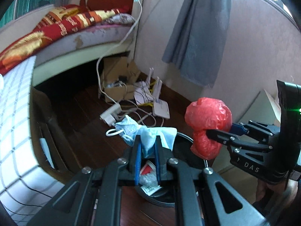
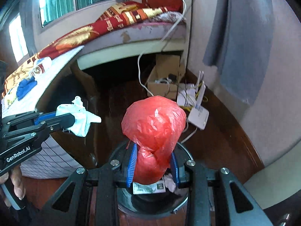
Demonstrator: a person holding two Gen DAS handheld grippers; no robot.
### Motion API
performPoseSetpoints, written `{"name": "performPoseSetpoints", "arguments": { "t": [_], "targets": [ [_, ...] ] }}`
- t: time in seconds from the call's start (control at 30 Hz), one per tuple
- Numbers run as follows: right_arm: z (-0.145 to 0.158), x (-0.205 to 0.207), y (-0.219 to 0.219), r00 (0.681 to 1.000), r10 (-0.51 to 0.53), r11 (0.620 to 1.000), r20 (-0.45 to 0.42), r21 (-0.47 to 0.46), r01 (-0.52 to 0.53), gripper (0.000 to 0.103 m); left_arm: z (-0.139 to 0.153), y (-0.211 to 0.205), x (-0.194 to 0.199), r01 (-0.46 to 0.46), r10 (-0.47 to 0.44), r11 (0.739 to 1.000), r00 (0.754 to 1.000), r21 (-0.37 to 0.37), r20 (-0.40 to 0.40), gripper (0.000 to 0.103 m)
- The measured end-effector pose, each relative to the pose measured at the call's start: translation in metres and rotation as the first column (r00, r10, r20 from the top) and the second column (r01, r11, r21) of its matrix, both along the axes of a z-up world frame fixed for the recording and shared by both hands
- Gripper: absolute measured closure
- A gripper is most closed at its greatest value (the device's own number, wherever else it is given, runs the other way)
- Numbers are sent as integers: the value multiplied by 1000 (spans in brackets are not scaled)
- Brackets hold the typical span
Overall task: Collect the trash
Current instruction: 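Carry the red bag and face mask over the black bin with both tools, then open both tools to drop the red bag and face mask into the bin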
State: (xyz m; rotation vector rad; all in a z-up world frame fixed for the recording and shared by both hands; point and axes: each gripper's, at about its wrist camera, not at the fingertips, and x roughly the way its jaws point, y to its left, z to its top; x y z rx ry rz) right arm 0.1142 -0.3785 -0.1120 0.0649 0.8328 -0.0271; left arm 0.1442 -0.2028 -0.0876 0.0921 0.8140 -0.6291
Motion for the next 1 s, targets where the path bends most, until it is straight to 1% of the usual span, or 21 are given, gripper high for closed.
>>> {"name": "performPoseSetpoints", "arguments": {
  "t": [0.2,0.3,0.5,0.67,0.73,0.77,0.8,0.83,0.87,0.9,0.97,1.0],
  "targets": [
    [-30,-2,-14,997,-4,1000,-71,19,5,69,-23,-22,0,50,-49,999,997,13,-61,89],
    [-44,-1,-19,994,4,1000,-106,28,-1,69,-39,-33,1,73,-71,997,992,17,-106,89],
    [-70,2,-26,985,32,999,-172,42,-25,69,-66,-43,0,77,-69,996,983,36,-168,89],
    [-88,2,-21,974,71,997,-217,43,-63,69,-81,-46,0,79,-68,996,977,49,-203,89],
    [-95,3,-19,967,96,995,-235,56,-86,69,-88,-47,1,94,-84,995,969,32,-234,88],
    [-101,4,-18,962,104,994,-253,50,-95,67,-93,-49,2,105,-96,994,962,21,-254,85],
    [-109,7,-18,953,99,995,-285,23,-96,50,-96,-50,2,95,-85,995,962,28,-259,70],
    [-116,7,-20,947,70,996,-314,-22,-81,34,-96,-48,2,78,-63,996,965,48,-256,34],
    [-120,7,-23,944,51,996,-325,-48,-70,6,-97,-46,3,46,-27,996,970,76,-242,18],
    [-124,5,-28,941,39,997,-336,-48,-58,5,-98,-43,3,21,-1,996,974,88,-226,1],
    [-127,5,-36,935,6,998,-354,-57,-28,5,-99,-35,5,-23,45,994,977,106,-208,0],
    [-127,4,-39,935,-7,998,-354,-65,-17,4,-103,-33,7,-39,68,990,974,137,-215,0]
  ]
}}
